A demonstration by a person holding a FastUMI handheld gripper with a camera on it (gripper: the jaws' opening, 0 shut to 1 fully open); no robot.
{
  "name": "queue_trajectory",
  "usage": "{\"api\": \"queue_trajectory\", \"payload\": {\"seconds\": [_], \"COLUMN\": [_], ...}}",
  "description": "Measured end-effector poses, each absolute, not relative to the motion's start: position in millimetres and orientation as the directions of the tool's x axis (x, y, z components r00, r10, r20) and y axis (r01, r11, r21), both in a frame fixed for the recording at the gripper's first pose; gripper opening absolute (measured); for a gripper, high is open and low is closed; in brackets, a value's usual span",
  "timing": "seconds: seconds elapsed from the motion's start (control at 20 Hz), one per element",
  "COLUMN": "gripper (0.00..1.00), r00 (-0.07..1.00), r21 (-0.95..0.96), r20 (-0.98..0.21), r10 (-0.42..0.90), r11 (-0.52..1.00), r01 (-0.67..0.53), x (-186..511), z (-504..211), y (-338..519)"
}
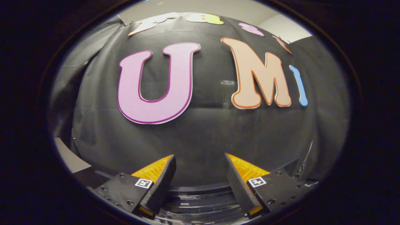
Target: Put the clothes into the washing machine and then close the washing machine lid.
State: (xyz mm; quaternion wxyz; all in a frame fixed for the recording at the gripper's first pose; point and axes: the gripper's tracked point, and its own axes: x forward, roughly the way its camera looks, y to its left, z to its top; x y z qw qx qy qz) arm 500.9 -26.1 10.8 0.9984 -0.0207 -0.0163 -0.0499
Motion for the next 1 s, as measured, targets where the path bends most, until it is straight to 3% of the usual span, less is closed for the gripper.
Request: {"api": "queue_trajectory", "payload": {"seconds": [0.45, 1.0], "gripper": [0.96, 0.96], "r00": [0.994, 0.994], "r21": [-0.043, -0.046], "r20": [-0.049, -0.021], "r10": [-0.097, -0.109], "r11": [0.995, 0.993], "r01": [0.095, 0.108], "x": [489, 484], "z": [7, 6], "y": [-22, -20]}}
